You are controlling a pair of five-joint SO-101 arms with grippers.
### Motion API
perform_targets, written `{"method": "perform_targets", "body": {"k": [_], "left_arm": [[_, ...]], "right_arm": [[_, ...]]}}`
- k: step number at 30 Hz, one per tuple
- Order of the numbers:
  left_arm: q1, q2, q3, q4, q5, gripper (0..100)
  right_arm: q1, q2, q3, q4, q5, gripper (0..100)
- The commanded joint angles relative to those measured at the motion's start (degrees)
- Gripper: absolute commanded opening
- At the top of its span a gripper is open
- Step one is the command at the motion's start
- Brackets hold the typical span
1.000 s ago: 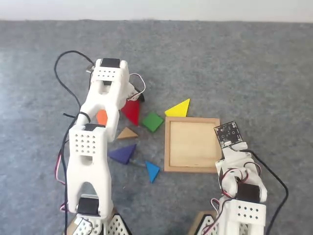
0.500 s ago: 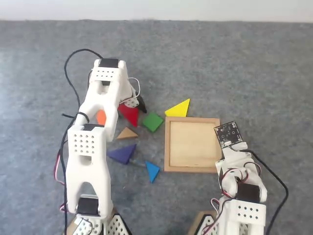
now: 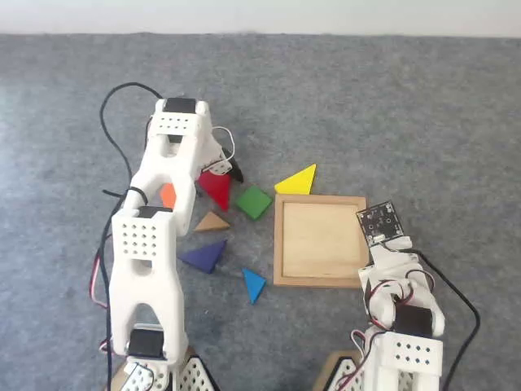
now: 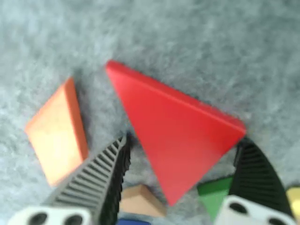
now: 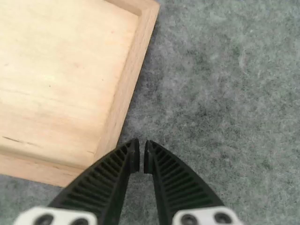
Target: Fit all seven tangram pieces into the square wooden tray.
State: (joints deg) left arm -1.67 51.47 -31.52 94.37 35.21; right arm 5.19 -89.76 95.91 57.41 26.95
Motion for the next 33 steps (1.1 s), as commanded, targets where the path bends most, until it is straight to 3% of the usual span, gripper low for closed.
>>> {"method": "perform_targets", "body": {"k": [1, 5, 9, 26, 33], "left_arm": [[1.41, 0.18, -0.75, -2.55, 6.33, 35], [1.23, 0.26, -2.24, -3.16, 14.95, 36], [0.26, 0.35, -2.86, -4.13, 18.55, 36], [-0.53, -11.52, -0.84, -1.58, 14.86, 36], [-0.26, -17.76, 11.38, -11.25, 15.38, 39]], "right_arm": [[0.04, -0.66, 0.97, -1.1, -0.18, 3.9], [0.04, -0.66, 0.97, -1.1, -0.18, 3.9], [0.04, -0.66, 0.97, -1.1, -0.18, 3.9], [0.04, -0.66, 0.97, -1.1, -0.18, 3.9], [0.04, -0.66, 0.97, -1.1, -0.18, 3.9]]}}
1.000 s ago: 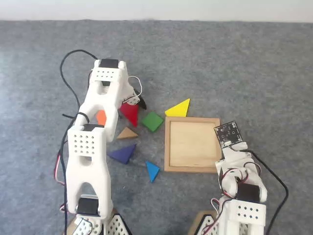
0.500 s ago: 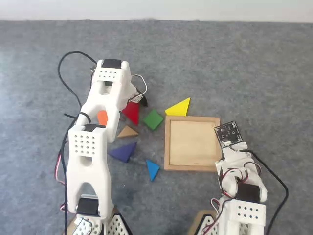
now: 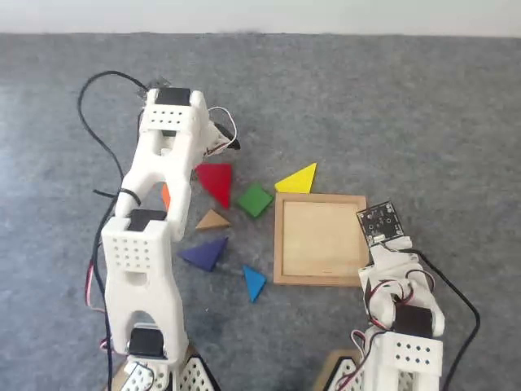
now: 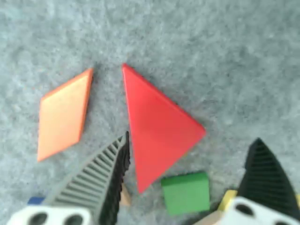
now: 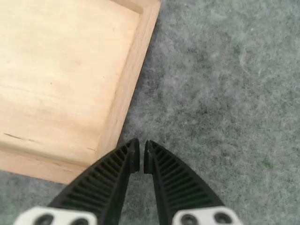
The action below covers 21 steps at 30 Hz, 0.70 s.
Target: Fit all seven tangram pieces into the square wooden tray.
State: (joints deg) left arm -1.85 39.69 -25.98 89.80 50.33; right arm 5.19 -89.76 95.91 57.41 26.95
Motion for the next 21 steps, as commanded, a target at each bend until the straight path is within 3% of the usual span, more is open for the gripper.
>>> {"method": "perform_targets", "body": {"k": [1, 16, 21], "left_arm": [[0.0, -6.15, 8.04, -8.53, 0.97, 39], [-0.53, -0.62, 12.35, -10.2, 2.55, 39], [-0.62, 1.14, 12.18, -10.2, 0.7, 28]], "right_arm": [[0.04, -0.66, 0.97, -1.1, -0.18, 3.9], [0.04, -0.66, 0.97, -1.1, -0.18, 3.9], [0.04, -0.66, 0.97, -1.1, -0.18, 3.9]]}}
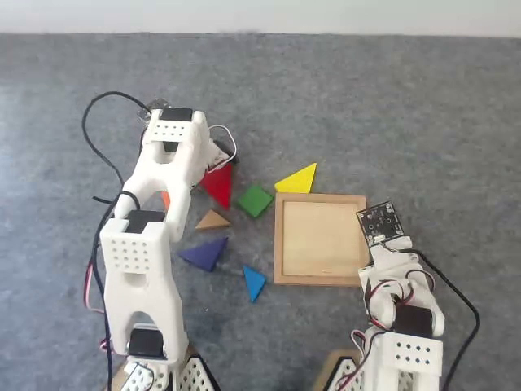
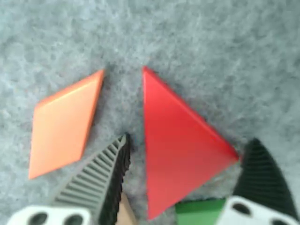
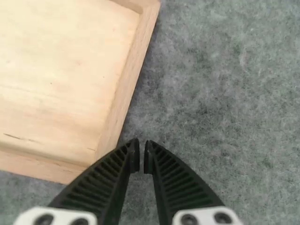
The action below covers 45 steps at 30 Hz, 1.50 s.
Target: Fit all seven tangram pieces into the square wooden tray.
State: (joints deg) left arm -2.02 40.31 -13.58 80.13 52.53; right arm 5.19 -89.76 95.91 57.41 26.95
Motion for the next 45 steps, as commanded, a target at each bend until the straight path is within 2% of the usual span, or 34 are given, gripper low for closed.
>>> {"method": "perform_targets", "body": {"k": [1, 7, 9, 13, 17, 20, 22, 27, 30, 32, 34, 37, 39, 42, 45], "left_arm": [[-0.44, 0.53, -0.22, -0.53, -2.2, 26], [0.44, 0.53, -0.31, -0.53, -2.99, 20], [1.67, 0.53, -0.48, -0.62, -5.27, 18], [4.66, 0.44, -2.59, -0.44, -14.42, 17], [4.04, 0.53, -6.2, -0.62, -26.11, 19], [0.88, 0.44, -11.21, -0.88, -37.63, 29], [-1.41, 1.05, -16.92, 0.0, -42.55, 36], [-6.95, 1.05, -29.49, 8.0, -47.82, 34], [-4.48, 1.14, -32.75, 18.2, -53.27, 34], [-0.79, 1.14, -30.81, 20.48, -52.04, 34], [2.29, 0.7, -25.8, 19.16, -48.97, 34], [4.75, 0.26, -17.27, 13.45, -41.67, 34], [4.75, -2.2, -11.12, 7.12, -39.56, 34], [6.33, -11.43, 0.4, 0.18, -40.79, 33], [7.03, -26.37, 14.02, -5.89, -41.05, 33]], "right_arm": [[0.04, -0.66, 0.97, -1.1, -0.18, 3.9], [0.04, -0.66, 0.97, -1.1, -0.18, 3.9], [0.04, -0.66, 0.97, -1.1, -0.18, 3.9], [0.04, -0.66, 0.97, -1.1, -0.18, 3.9], [0.04, -0.66, 0.97, -1.1, -0.18, 3.9], [0.04, -0.66, 0.97, -1.1, -0.18, 3.9], [0.04, -0.66, 0.97, -1.1, -0.18, 3.9], [0.04, -0.66, 0.97, -1.1, -0.18, 3.9], [0.04, -0.66, 0.97, -1.1, -0.18, 3.9], [0.04, -0.66, 0.97, -1.1, -0.18, 3.9], [0.04, -0.66, 0.97, -1.1, -0.18, 3.9], [0.04, -0.66, 0.97, -1.1, -0.18, 3.9], [0.04, -0.66, 0.97, -1.1, -0.18, 3.9], [0.04, -0.66, 0.97, -1.1, -0.18, 3.9], [0.04, -0.66, 0.97, -1.1, -0.18, 3.9]]}}
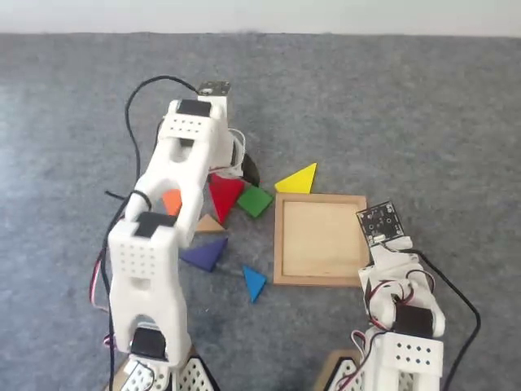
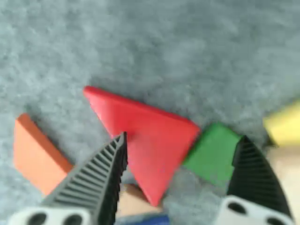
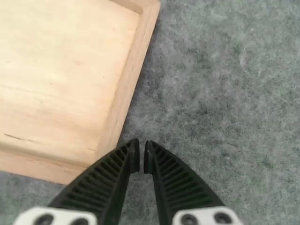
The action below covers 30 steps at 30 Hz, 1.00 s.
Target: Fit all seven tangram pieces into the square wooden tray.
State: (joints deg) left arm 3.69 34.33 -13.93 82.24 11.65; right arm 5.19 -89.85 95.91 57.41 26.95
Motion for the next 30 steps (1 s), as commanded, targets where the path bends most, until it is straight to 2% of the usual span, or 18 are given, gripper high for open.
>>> {"method": "perform_targets", "body": {"k": [1, 5, 9, 14, 17, 19, 23, 30], "left_arm": [[1.32, -25.23, 19.12, -11.08, -0.26, 33], [2.99, -34.29, 34.24, -20.66, -1.58, 34], [3.6, -27.69, 35.3, -25.41, -1.32, 33], [0.44, -14.33, 22.64, -21.98, 0.79, 24], [-3.78, -10.11, 16.31, -16.09, 3.96, 29], [-5.71, -9.85, 15.34, -15.12, 4.84, 33], [-6.07, -9.85, 15.34, -15.12, 3.78, 34], [-1.93, -7.21, 17.89, -15.12, 1.93, 34]], "right_arm": [[0.04, -0.57, 0.97, -1.1, -0.18, 3.9], [0.04, -0.57, 0.97, -1.1, -0.18, 3.9], [0.04, -0.57, 0.97, -1.1, -0.18, 3.9], [0.04, -0.57, 0.97, -1.1, -0.18, 3.9], [0.04, -0.57, 0.97, -1.1, -0.18, 3.9], [0.04, -0.57, 0.97, -1.1, -0.18, 3.9], [0.04, -0.57, 0.97, -1.1, -0.18, 3.9], [0.04, -0.57, 0.97, -1.1, -0.18, 3.9]]}}
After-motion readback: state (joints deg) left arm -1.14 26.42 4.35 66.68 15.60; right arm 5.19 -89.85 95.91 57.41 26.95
